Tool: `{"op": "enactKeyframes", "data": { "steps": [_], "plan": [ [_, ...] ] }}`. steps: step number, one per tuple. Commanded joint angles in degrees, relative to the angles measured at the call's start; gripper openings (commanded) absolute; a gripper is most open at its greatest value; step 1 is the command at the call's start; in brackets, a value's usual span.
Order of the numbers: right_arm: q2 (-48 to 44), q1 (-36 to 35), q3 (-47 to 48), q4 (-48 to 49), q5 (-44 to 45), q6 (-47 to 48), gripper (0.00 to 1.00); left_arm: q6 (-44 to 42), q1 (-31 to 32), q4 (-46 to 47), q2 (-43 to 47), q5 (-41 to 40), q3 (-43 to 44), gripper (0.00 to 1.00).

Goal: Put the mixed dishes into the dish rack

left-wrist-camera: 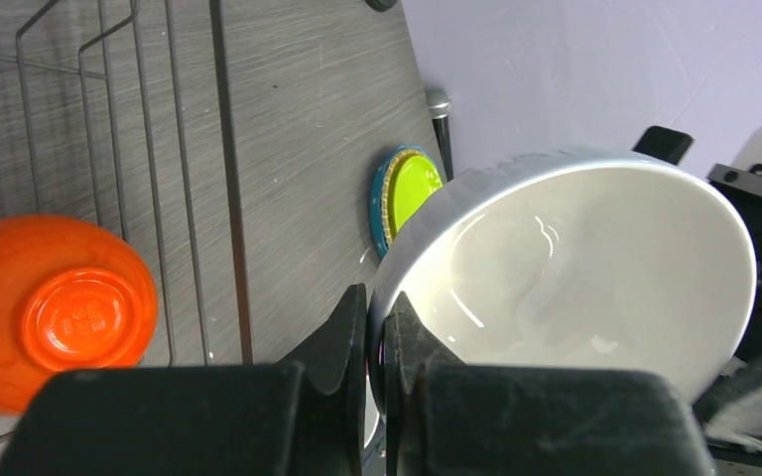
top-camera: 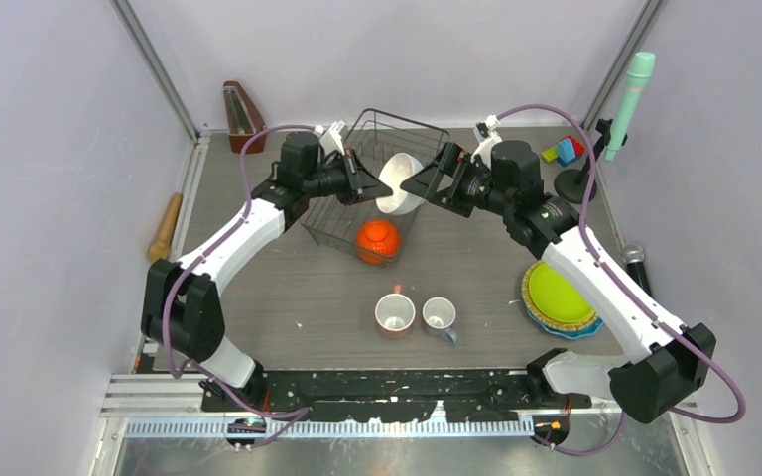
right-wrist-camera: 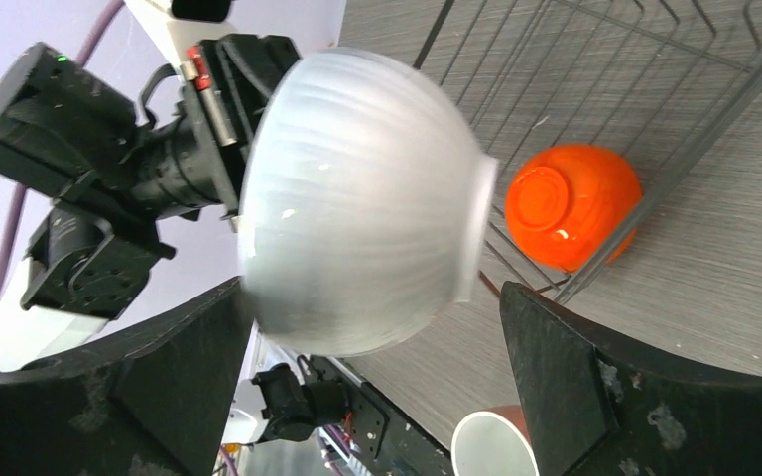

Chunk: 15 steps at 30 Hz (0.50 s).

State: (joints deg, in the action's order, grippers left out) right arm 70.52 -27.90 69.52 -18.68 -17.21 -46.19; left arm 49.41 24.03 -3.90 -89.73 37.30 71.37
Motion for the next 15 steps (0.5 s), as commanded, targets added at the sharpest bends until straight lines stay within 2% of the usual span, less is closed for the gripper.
{"op": "enactKeyframes", "data": {
  "steps": [1, 9, 14, 15],
  "plan": [
    [-0.36, -0.14, 0.68, -0.29, 1.81, 2.03, 1.00, 0.97, 0.23, 4.41, 4.06, 2.99, 1.14, 0.00],
    [-0.01, -0.13, -0.95, 4.08, -0.18, 0.57, 0.94, 2.83, 0.23, 6.59, 3.71, 4.06, 0.72, 0.00],
    [0.76, -0.14, -1.71, 7.04, -2.47, -0.48, 0.85, 4.80, 0.23, 8.94, 3.23, 5.28, 0.02, 0.00],
    [0.89, -0.14, -1.98, 7.95, -2.73, -0.56, 0.81, 5.04, 0.23, 9.33, 3.10, 5.49, -0.08, 0.00]
  ]
}}
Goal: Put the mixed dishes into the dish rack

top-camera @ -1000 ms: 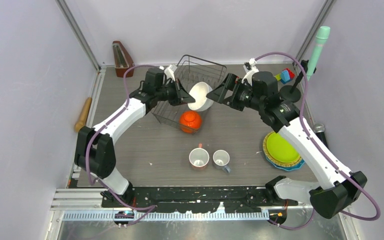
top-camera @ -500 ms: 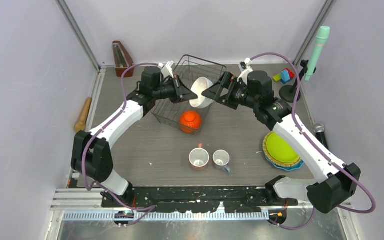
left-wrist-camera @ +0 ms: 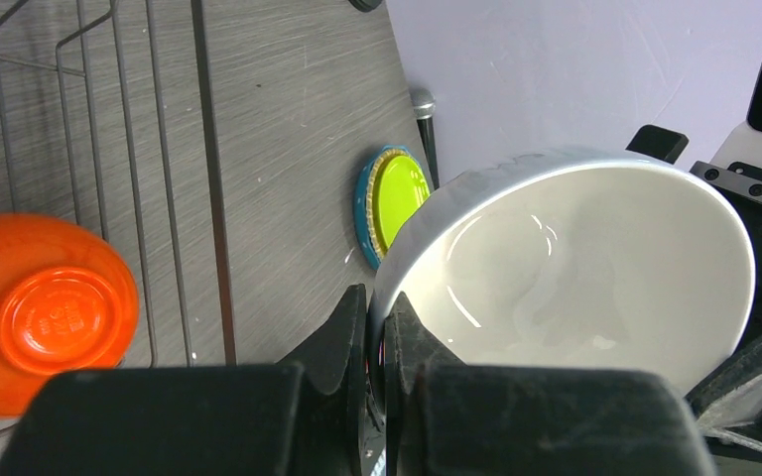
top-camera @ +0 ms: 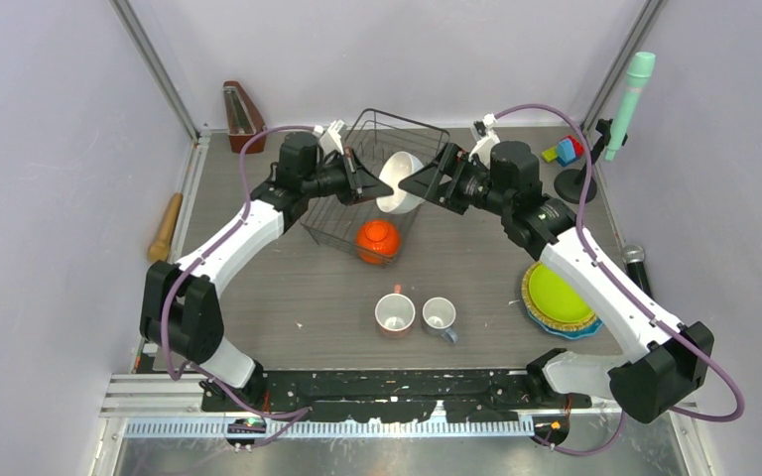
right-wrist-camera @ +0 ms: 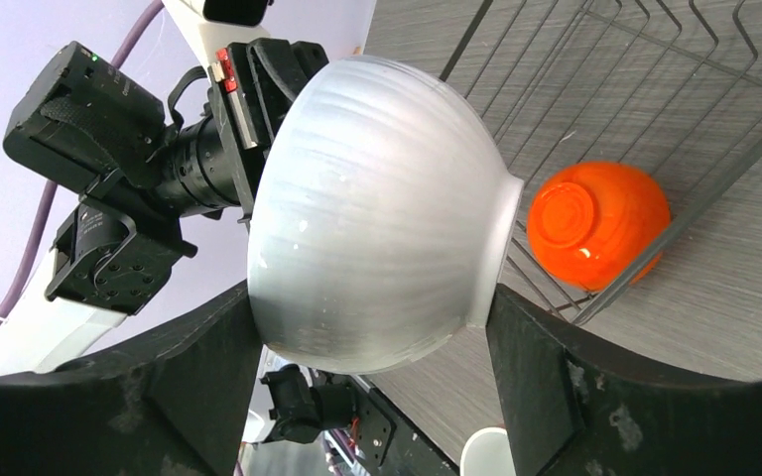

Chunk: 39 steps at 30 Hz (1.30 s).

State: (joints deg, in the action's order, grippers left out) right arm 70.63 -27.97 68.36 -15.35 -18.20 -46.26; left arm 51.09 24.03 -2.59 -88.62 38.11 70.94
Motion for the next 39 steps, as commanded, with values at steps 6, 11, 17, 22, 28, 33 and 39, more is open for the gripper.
{"op": "enactKeyframes", "data": {
  "steps": [6, 11, 17, 22, 28, 33, 39],
  "plan": [
    [1.53, -0.07, -0.97, 6.13, -2.81, -0.73, 0.45, 2.87, 0.23, 7.60, 2.00, 4.04, -0.11, 0.00],
    [2.95, -0.07, 0.61, 4.18, -2.07, 1.37, 0.13, -3.38, 0.20, -1.88, 3.64, -0.52, 1.40, 0.26],
    [5.65, -0.34, 3.52, 1.21, 0.06, 4.92, 0.00, -10.52, -0.49, -11.27, 7.24, -8.39, 2.33, 0.55],
    [8.20, -1.12, 6.43, -1.84, 3.09, 8.72, 0.00, -13.72, -2.25, -17.72, 9.78, -14.11, 2.63, 0.76],
    [14.02, -3.13, 13.93, -9.37, 10.69, 15.78, 0.00, -18.18, -5.13, -24.90, 14.20, -22.11, 1.24, 0.84],
    [21.43, -9.35, 25.75, -17.91, 21.41, 27.77, 0.00, -20.06, -8.97, -29.68, 16.77, -27.18, -1.08, 0.85],
    [34.40, -13.01, 41.05, -28.35, 24.65, 41.56, 0.00, -20.96, -13.85, -31.39, 20.45, -27.52, -4.09, 0.86]
  ]
}}
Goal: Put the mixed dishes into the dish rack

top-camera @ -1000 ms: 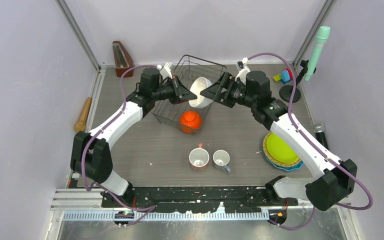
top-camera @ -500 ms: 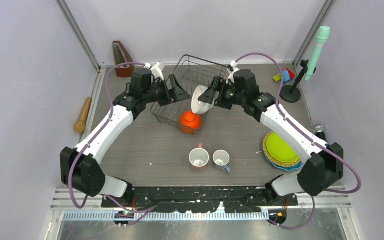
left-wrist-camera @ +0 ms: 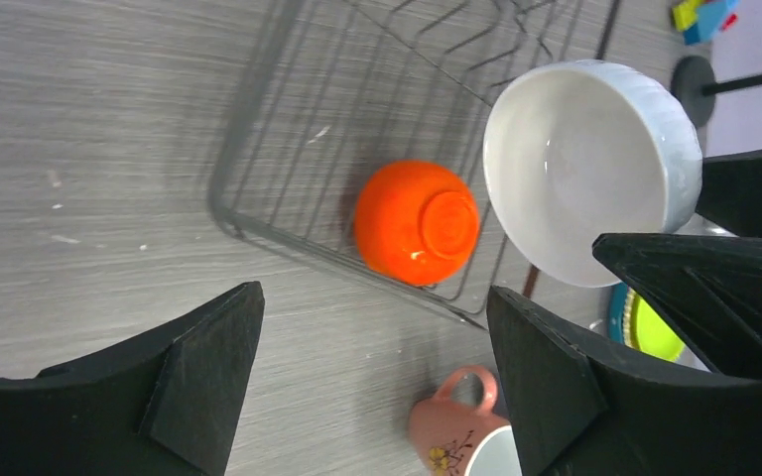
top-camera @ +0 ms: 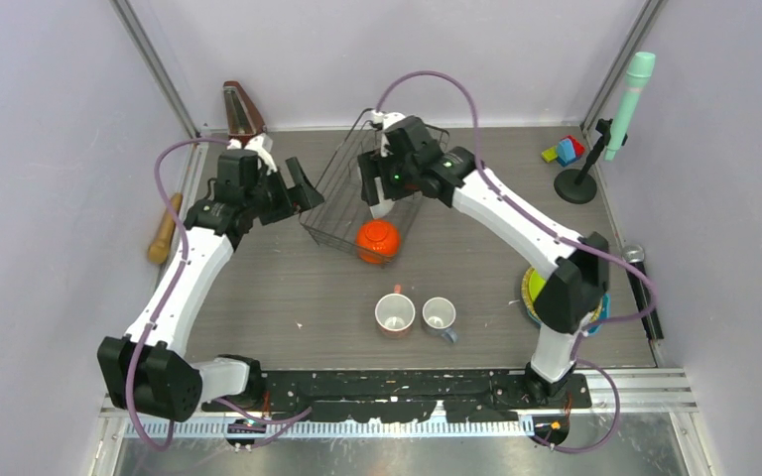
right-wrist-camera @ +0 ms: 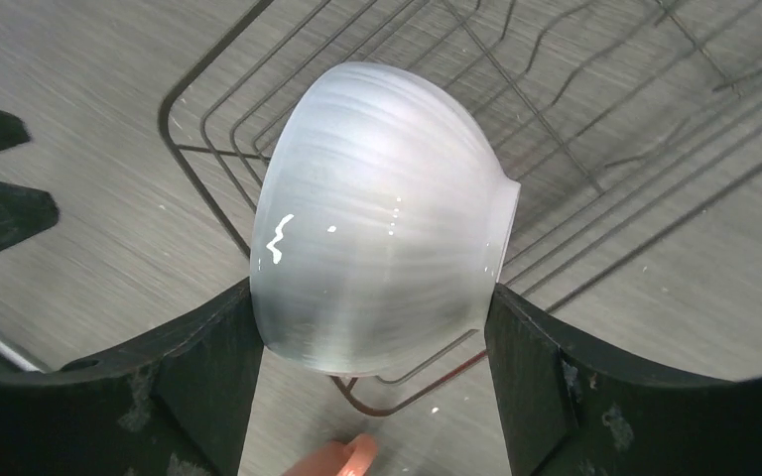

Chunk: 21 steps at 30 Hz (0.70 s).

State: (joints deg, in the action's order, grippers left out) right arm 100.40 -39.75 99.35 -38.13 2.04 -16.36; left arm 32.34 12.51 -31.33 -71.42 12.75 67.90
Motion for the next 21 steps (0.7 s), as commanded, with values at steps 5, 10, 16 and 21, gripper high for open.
{"op": "enactKeyframes", "data": {
  "steps": [5, 10, 16, 21],
  "plan": [
    [12.44, -3.59, 16.72, -8.84, 6.60, 22.54, 0.00, -2.94, -5.20, -4.25, 4.65, -3.06, -2.84, 0.86],
    [13.51, -6.58, 12.97, -0.99, 11.32, 32.64, 0.00, -3.22, -8.42, -4.32, 4.50, -0.73, -4.64, 0.86],
    [17.04, -6.93, 16.19, 1.26, 12.77, 41.76, 0.00, -4.01, -10.24, -4.38, 4.55, 0.21, -5.71, 0.86],
    [21.92, -7.54, 19.66, 2.16, 17.27, 46.29, 0.00, -4.38, -11.32, -4.38, 4.65, 0.85, -6.48, 0.86]
  ]
}}
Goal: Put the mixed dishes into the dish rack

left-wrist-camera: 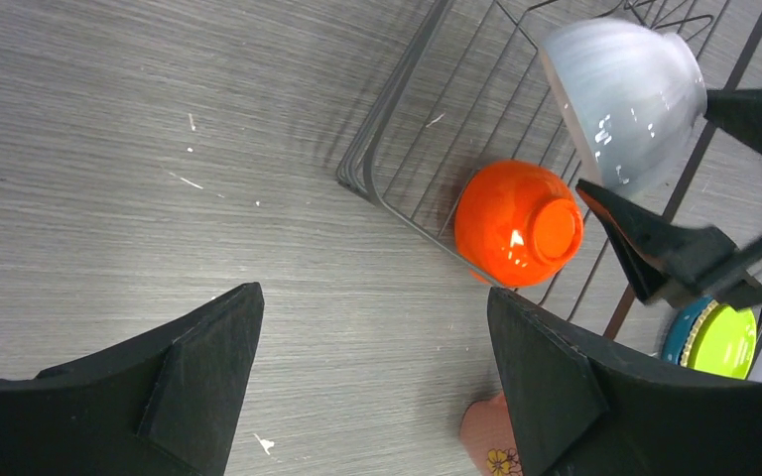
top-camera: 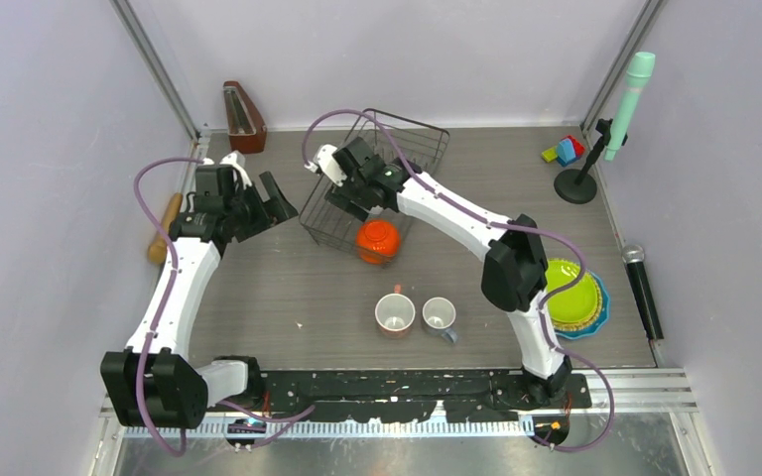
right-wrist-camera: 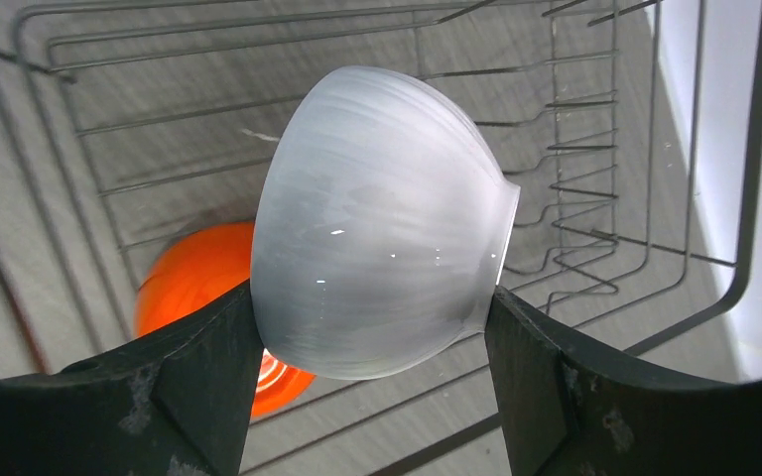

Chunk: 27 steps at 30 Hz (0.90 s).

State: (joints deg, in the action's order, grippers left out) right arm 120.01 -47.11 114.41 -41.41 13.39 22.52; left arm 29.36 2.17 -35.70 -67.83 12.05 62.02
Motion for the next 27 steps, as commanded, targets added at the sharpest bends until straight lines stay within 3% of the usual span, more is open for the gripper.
{"op": "enactKeyframes", "data": {
  "steps": [1, 13, 20, 21, 24, 27],
  "plan": [
    [2.81, -0.22, 4.70, 6.60, 6.55, 7.78, 0.00, -1.35, -1.15, 0.02, 1.12, 1.63, -0.66, 0.86],
    [10.70, -2.43, 4.64, 19.41, 16.75, 10.53, 0.00, -1.55, -1.47, 0.56, 1.95, 1.44, -1.80, 0.86],
    [13.91, -3.68, 7.14, 18.19, 16.10, 7.73, 0.03, -1.77, -1.47, 0.79, 2.02, 1.67, -1.99, 0.86],
    [13.97, -3.71, 7.27, 17.84, 15.30, 6.79, 0.12, -1.78, -1.47, 0.69, 2.08, 1.66, -2.03, 0.86],
    [13.56, -3.76, 7.03, 16.20, 13.84, 5.19, 0.56, -1.85, -1.47, 0.57, 2.22, 1.57, -1.90, 0.86],
    [12.06, -3.78, 5.61, 15.78, 10.57, 2.86, 0.70, -1.81, -1.47, 0.64, 2.18, 1.65, -1.93, 0.86]
  ]
}}
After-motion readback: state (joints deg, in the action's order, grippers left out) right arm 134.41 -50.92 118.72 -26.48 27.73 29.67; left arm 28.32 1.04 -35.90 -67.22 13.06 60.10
